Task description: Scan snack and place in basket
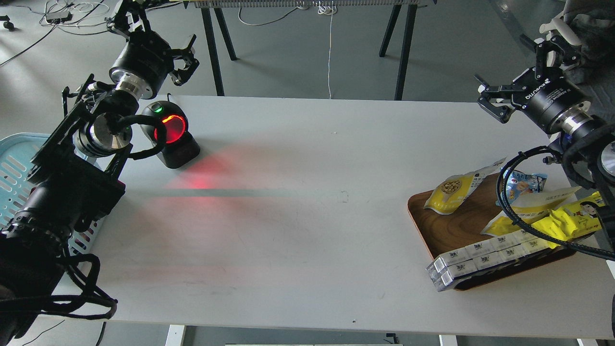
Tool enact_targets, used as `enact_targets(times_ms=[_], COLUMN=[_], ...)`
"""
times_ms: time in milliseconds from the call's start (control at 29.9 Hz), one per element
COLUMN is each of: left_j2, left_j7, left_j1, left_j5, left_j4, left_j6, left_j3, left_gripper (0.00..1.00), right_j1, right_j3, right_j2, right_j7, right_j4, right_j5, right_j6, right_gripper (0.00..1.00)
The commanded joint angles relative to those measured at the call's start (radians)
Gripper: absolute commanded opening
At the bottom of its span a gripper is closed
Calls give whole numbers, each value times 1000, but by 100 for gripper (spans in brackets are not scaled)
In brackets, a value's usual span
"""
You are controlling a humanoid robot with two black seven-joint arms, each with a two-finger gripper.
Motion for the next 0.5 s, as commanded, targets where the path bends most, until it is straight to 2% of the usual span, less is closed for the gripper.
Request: enact_targets(times_ms=[0, 100, 301, 468], left_j2=[1, 9, 17, 14], left_j7=[-13, -32, -24, -20], left_j1=[0, 0, -4, -4], left_j5=[0, 0, 0, 0], left_j4=[-3, -9, -9, -9], left_j6=[16, 33, 30, 24], left_j3=[-3, -6, 1, 6], left_gripper=[100, 100, 100, 100], right_j1=[4, 5, 16, 33], right_j3=[-4, -7, -7, -9], right_j2=[-1, -1, 0, 2], right_j7=[0, -2, -1, -3], right_j4=[0, 1, -5, -8], right_j5=[-1, -1, -6, -10], right_j6=[1, 1, -7, -53], right_gripper=[99, 99, 99, 99])
